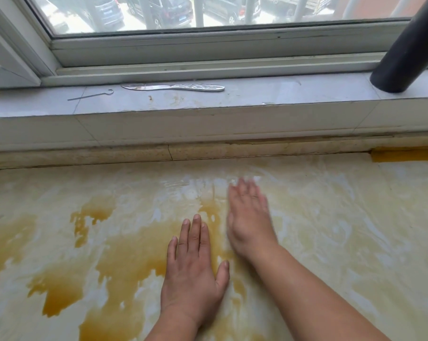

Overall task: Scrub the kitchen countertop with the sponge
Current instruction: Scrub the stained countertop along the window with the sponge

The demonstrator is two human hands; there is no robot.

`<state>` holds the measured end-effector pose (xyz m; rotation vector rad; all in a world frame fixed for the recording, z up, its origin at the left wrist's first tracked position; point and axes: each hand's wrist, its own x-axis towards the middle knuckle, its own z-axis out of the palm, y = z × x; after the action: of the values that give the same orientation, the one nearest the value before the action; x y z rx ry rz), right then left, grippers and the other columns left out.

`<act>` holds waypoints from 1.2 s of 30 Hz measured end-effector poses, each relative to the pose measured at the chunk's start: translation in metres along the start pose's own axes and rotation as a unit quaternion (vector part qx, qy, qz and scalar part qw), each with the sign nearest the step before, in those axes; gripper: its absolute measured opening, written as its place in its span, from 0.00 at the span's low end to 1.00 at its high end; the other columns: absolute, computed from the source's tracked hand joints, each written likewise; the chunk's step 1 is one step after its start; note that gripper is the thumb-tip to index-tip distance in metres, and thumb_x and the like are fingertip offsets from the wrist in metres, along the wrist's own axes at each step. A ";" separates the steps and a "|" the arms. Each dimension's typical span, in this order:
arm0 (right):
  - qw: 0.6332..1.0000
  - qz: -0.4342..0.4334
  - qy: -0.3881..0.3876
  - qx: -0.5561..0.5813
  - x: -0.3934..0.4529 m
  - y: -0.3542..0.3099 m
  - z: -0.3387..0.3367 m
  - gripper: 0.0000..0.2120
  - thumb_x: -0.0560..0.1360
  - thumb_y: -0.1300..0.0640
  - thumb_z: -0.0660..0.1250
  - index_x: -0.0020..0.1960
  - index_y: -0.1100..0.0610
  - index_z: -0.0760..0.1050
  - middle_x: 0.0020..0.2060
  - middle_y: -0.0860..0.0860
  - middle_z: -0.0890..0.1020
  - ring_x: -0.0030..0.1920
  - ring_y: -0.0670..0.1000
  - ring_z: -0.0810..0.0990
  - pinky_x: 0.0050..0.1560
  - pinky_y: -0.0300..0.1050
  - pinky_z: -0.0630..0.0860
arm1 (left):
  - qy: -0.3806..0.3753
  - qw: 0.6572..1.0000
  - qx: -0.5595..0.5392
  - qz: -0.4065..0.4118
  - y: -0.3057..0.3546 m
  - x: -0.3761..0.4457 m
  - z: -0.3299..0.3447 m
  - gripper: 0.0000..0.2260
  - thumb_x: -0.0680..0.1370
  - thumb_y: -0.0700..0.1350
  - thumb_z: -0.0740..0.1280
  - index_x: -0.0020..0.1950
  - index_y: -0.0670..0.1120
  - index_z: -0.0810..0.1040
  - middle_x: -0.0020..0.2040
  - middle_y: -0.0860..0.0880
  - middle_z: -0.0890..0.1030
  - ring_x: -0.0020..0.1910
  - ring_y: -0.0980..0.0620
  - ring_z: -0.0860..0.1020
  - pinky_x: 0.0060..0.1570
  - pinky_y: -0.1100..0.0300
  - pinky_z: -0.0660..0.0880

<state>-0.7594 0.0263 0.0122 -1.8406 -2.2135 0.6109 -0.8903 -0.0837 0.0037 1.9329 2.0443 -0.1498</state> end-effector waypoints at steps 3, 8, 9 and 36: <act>0.995 -0.095 -0.043 -0.005 0.013 -0.027 0.010 0.30 0.84 0.52 0.50 0.84 0.50 0.47 0.83 0.48 0.41 0.81 0.50 0.35 0.77 0.48 0.31 | 0.007 1.000 -0.015 -0.002 0.000 0.000 -0.001 0.39 0.76 0.68 0.37 0.80 0.50 0.27 0.79 0.54 0.21 0.77 0.53 0.22 0.78 0.48 0.31; 1.000 -0.008 0.000 -0.004 0.004 0.025 -0.009 0.30 0.83 0.56 0.50 0.84 0.47 0.49 0.83 0.44 0.44 0.82 0.47 0.39 0.77 0.47 0.35 | -0.003 1.000 0.003 -0.003 0.000 0.000 -0.001 0.40 0.76 0.68 0.36 0.78 0.48 0.23 0.77 0.52 0.18 0.76 0.52 0.20 0.77 0.47 0.30; 1.000 0.024 0.018 -0.008 -0.001 0.040 -0.015 0.30 0.83 0.56 0.50 0.84 0.47 0.49 0.83 0.44 0.45 0.82 0.48 0.39 0.78 0.47 0.36 | -0.003 1.000 0.000 -0.002 0.000 0.000 -0.001 0.39 0.76 0.67 0.36 0.78 0.48 0.23 0.77 0.52 0.18 0.76 0.51 0.20 0.77 0.46 0.30; 0.996 -0.087 0.010 0.024 0.065 -0.001 -0.004 0.22 0.84 0.56 0.56 0.78 0.55 0.66 0.79 0.52 0.65 0.81 0.55 0.55 0.81 0.52 0.48 | 0.053 0.997 -0.010 0.048 0.003 0.116 -0.031 0.35 0.78 0.59 0.35 0.85 0.48 0.36 0.85 0.50 0.34 0.82 0.53 0.30 0.81 0.47 0.36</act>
<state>-0.7720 0.0899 0.0091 -1.6012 -2.2946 0.6041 -0.8964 0.0358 -0.0015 2.0631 2.0040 -0.0028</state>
